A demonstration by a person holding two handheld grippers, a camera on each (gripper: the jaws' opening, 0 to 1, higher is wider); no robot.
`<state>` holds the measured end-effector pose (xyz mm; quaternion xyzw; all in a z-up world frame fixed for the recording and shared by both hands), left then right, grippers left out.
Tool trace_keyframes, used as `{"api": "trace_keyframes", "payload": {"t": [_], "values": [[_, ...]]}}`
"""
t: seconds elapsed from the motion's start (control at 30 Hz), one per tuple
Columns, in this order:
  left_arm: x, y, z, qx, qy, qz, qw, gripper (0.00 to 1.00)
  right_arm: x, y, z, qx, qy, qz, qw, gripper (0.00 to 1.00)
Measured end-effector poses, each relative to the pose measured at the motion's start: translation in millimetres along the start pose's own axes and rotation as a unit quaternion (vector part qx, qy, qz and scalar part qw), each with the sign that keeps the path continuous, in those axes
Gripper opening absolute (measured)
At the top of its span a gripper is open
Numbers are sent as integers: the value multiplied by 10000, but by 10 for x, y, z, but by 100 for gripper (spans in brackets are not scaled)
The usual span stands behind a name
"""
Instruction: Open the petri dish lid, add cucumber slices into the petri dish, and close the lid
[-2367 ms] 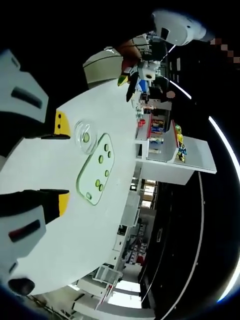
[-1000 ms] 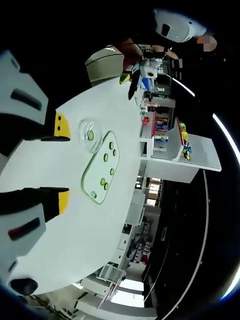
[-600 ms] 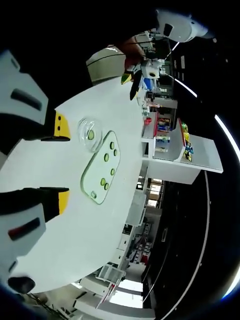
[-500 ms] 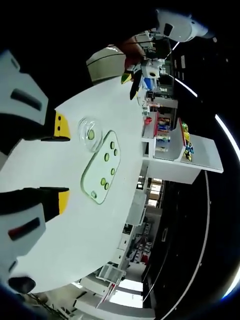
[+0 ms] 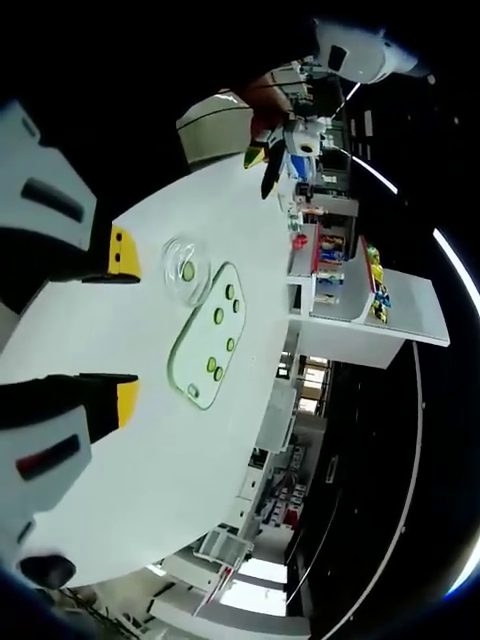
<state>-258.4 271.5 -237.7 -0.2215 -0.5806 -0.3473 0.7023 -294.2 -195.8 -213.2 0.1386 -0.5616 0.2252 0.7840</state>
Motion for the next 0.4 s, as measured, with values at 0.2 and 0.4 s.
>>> {"api": "trace_keyframes", "payload": {"t": [0.2,0.4], "values": [[-2,-8,11,3,25,-3,10000,71,-25,12,-14,47,-1,-12,10000,35],[12,-19,21,14,25,-2,10000,71,-25,-2,-7,49,-50,-31,10000,35]]}}
Point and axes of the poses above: the point that each gripper's makers call its tool centre point, and the gripper's own axes: z roughly backward along the fingers, y roughly to its left, x roughly out of its top, the point moved 10 cm from there along z, roughly backward along the fingers, and after that the axes turned 8 degrees about -z, right-handed, at the moved point
